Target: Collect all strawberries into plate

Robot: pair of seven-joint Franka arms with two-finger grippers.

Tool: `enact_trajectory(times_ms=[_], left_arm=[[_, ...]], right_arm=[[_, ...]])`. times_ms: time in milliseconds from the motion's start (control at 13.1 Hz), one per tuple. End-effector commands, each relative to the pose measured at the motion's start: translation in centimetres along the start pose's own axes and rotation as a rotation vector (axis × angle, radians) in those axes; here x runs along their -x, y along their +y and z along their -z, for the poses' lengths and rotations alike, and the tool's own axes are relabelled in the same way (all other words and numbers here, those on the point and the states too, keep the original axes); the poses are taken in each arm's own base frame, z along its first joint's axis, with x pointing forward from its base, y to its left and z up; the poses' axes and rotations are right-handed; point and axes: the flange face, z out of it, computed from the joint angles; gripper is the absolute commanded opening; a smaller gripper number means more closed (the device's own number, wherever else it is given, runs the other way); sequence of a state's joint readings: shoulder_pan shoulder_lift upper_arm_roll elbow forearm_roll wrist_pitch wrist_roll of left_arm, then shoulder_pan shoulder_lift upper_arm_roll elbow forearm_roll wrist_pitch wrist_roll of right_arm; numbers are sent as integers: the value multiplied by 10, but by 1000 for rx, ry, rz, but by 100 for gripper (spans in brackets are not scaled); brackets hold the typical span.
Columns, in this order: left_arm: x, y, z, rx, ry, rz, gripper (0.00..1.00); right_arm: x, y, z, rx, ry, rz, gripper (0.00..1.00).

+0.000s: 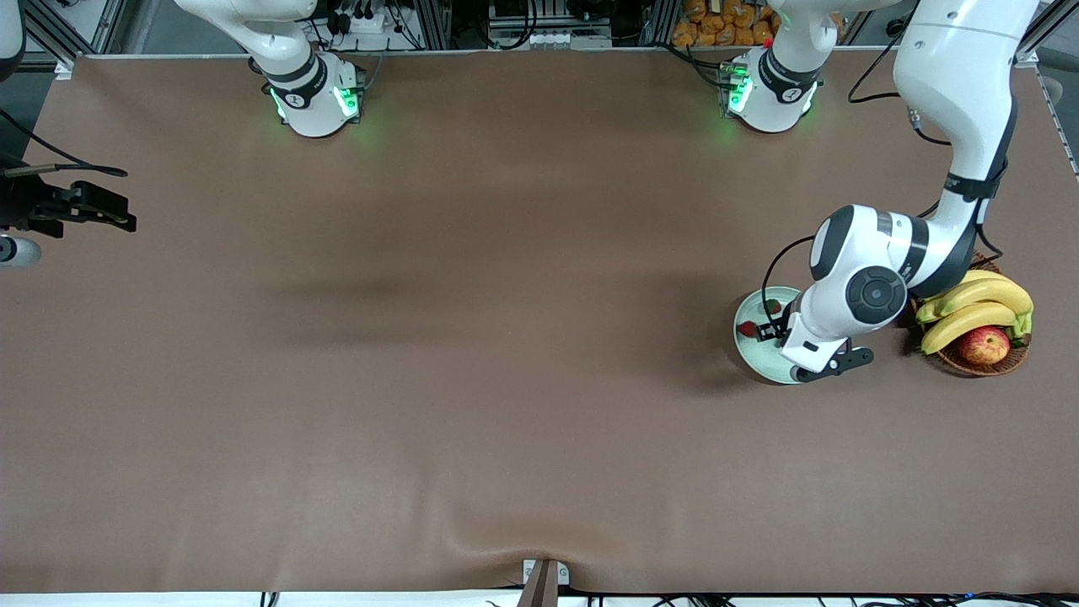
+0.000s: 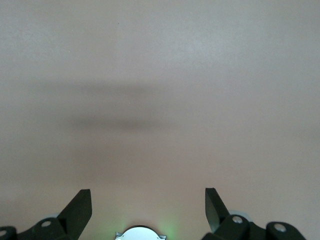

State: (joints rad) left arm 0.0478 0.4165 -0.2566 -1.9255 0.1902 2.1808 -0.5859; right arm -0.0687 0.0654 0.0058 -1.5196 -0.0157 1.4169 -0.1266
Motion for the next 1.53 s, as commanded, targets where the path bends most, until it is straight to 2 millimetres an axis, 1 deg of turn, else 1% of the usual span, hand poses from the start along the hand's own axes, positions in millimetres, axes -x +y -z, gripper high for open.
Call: enact_trajectory(times_ms=[0, 77, 230, 383, 460, 536, 613, 766, 920, 996, 1149, 1226, 1379, 1456], left_arm=[[14, 1, 67, 11, 71, -6, 100], [15, -1, 87, 14, 66, 5, 100], [17, -1, 143, 23, 43, -16, 100], [20, -7, 199, 49, 29, -71, 100], [21, -12, 223, 52, 31, -101, 100], [27, -19, 253, 58, 49, -127, 100], [32, -22, 272, 64, 68, -145, 100], [54, -35, 310, 62, 106, -155, 100], [67, -51, 334, 62, 144, -159, 100], [76, -55, 342, 52, 147, -203, 100], [78, -66, 348, 68, 149, -196, 100], [81, -67, 353, 74, 156, -194, 100], [85, -73, 354, 65, 139, -211, 100], [82, -90, 357, 62, 136, -200, 100]], right_arm=[[15, -5, 8, -6, -14, -37, 100], [19, -6, 13, -14, -5, -37, 100], [22, -7, 12, -20, -23, -38, 100], [22, -3, 12, -43, -19, -45, 100], [21, -1, 10, -44, -24, -48, 100], [20, -2, 9, -44, -27, -45, 100], [20, -2, 9, -44, -27, -47, 100], [21, 2, 9, -39, -24, -50, 100], [20, 5, 9, -34, -25, -55, 100], [20, 6, 8, -29, -25, -56, 100], [19, 4, 7, -28, -29, -53, 100], [18, 5, 6, -28, -29, -55, 100], [18, -4, 8, -21, -26, -57, 100], [18, -9, 10, -17, -24, -103, 100]])
